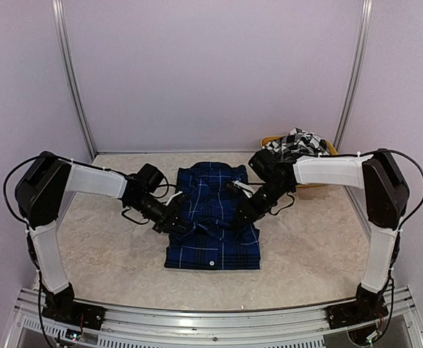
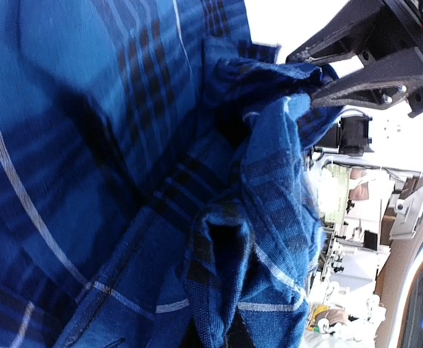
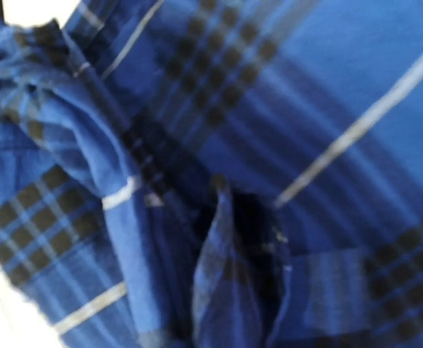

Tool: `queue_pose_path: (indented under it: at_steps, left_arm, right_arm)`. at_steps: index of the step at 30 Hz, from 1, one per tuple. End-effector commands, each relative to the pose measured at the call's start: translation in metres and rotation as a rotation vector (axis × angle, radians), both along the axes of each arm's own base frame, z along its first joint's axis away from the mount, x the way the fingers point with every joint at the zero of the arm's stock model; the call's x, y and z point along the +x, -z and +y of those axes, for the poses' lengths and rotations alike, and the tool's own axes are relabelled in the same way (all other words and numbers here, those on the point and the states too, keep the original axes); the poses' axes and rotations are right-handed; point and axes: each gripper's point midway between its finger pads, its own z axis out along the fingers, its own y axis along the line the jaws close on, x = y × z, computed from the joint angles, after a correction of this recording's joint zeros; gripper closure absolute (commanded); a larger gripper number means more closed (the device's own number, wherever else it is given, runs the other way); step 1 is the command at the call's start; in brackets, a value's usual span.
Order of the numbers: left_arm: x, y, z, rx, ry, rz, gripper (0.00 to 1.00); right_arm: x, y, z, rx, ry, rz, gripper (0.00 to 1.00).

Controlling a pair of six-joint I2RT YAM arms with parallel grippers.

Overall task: Fold and stack the long sleeve shirts
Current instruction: Fold the rectangle-folded shirt at the center of the board.

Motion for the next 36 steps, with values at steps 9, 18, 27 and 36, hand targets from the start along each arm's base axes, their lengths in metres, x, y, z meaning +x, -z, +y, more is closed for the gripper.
queue_pose_path:
  at_steps: [9, 18, 27, 36]
  left_arm:
    - [0.041, 0.017, 0.019, 0.06, -0.118, 0.002, 0.89]
    - [0.056, 0.021, 0.032, 0.06, -0.183, 0.002, 0.72]
    - [0.083, -0.005, 0.051, 0.064, -0.304, -0.143, 0.37]
    - [0.075, -0.032, 0.061, -0.026, -0.404, -0.241, 0.26]
  right_arm:
    - [0.058, -0.012, -0.024, -0.017, 0.154, -0.127, 0.57]
    - [0.045, -0.008, -0.046, -0.042, 0.247, -0.15, 0.49]
    - [0.022, -0.014, -0.07, 0.009, 0.375, -0.183, 0.35]
    - [-0.002, 0.001, -0.069, 0.099, 0.394, -0.109, 0.24]
